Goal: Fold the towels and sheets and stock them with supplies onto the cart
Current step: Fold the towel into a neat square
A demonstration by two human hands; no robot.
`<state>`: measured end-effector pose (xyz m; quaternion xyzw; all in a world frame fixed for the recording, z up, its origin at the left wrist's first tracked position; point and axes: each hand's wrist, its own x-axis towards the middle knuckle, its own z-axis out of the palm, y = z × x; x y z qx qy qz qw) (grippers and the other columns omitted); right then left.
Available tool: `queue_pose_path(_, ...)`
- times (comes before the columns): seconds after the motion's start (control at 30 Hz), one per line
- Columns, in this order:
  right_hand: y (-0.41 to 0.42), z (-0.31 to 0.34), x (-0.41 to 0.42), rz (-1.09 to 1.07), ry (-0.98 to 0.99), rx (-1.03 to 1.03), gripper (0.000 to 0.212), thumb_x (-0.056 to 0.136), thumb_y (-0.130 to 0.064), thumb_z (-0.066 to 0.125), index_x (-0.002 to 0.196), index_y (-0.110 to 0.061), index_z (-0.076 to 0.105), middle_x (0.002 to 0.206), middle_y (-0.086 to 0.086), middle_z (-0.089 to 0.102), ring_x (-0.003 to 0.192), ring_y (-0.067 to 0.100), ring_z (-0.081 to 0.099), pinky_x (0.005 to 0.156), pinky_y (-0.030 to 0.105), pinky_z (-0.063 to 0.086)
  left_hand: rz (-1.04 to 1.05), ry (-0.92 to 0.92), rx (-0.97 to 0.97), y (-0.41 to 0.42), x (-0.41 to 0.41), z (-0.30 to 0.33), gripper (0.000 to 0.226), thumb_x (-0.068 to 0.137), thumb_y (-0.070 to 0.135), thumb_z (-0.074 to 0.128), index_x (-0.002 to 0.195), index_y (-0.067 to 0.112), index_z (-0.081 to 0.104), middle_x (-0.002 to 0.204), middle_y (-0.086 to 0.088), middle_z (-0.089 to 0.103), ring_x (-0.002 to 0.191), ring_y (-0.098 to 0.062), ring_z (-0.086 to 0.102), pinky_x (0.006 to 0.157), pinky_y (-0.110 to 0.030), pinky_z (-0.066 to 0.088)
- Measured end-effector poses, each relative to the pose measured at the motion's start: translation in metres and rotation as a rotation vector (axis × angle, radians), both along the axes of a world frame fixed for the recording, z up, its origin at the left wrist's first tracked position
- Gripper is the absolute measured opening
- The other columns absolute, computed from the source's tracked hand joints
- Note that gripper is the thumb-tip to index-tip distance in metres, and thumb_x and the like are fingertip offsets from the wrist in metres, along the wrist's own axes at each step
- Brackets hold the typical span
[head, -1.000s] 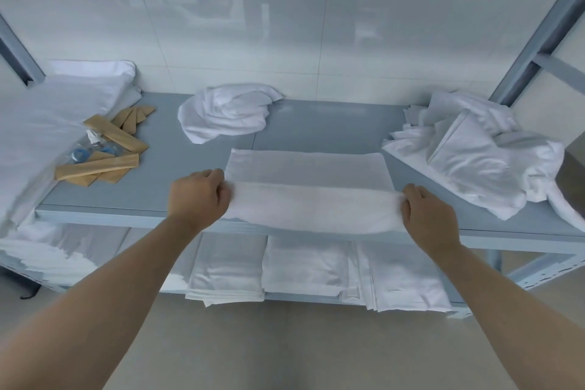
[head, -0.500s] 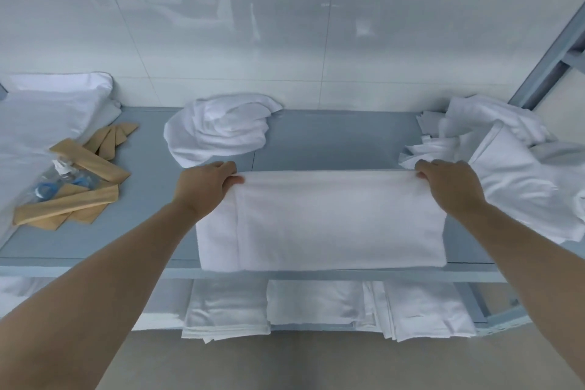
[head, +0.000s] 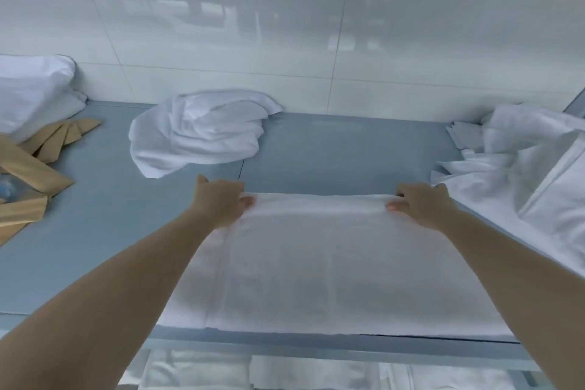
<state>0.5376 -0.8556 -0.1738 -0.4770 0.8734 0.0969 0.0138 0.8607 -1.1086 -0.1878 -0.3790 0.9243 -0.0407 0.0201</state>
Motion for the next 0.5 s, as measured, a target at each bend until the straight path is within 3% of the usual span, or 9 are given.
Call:
queue_pose_path(0.1, -0.006, 0.004, 0.000, 0.049, -0.018, -0.059, 0.028, 0.098, -0.049, 0.040, 0.093, -0.023, 0.051, 0.108, 0.003, 0.063, 0.108, 0.025, 0.056, 0.081, 0.035, 0.031, -0.069, 0.170, 0.042, 0.001, -0.008, -0.001, 0.028, 0.098, 0.041, 0.039, 0.077, 0.023, 0.041, 0.074, 0.004, 0.056, 0.080, -0.025, 0.058, 0.076, -0.034, 0.028)
queue_pose_path(0.2, -0.005, 0.000, 0.002, 0.009, -0.094, -0.211, 0.026, 0.100, -0.038, 0.043, 0.080, -0.021, 0.045, 0.095, 0.007, 0.062, 0.099, 0.031, 0.058, 0.073, 0.034, 0.030, -0.010, 0.371, 0.016, -0.001, -0.008, -0.003, 0.027, 0.098, 0.038, 0.044, 0.078, 0.021, 0.041, 0.078, -0.003, 0.062, 0.077, -0.031, 0.059, 0.065, -0.033, 0.033)
queue_pose_path(0.3, -0.001, -0.008, 0.003, -0.014, -0.085, -0.187, 0.029, 0.100, -0.043, 0.042, 0.081, -0.021, 0.043, 0.094, 0.004, 0.060, 0.099, 0.027, 0.057, 0.076, 0.034, 0.030, -0.013, 0.276, -0.012, 0.003, -0.006, -0.015, 0.027, 0.100, 0.040, 0.038, 0.081, 0.022, 0.042, 0.086, 0.000, 0.064, 0.086, -0.027, 0.061, 0.076, -0.034, 0.033)
queue_pose_path(0.4, 0.009, 0.001, -0.006, -0.085, -0.102, -0.185, 0.041, 0.094, -0.055, 0.045, 0.068, -0.025, 0.037, 0.077, -0.005, 0.049, 0.094, 0.025, 0.055, 0.075, 0.035, 0.029, 0.028, 0.218, 0.010, 0.007, -0.019, -0.009, 0.038, 0.096, 0.053, 0.034, 0.078, 0.021, 0.044, 0.084, 0.000, 0.063, 0.086, -0.026, 0.061, 0.081, -0.037, 0.032)
queue_pose_path(0.5, 0.024, 0.005, -0.020, -0.208, -0.196, -0.243, 0.039, 0.088, -0.059, 0.054, 0.076, -0.023, 0.047, 0.086, 0.000, 0.054, 0.094, 0.025, 0.052, 0.076, 0.036, 0.034, -0.069, 0.178, 0.087, 0.025, -0.059, -0.002, 0.041, 0.095, 0.059, 0.035, 0.085, 0.021, 0.048, 0.099, -0.004, 0.066, 0.097, -0.028, 0.061, 0.082, -0.036, 0.035)
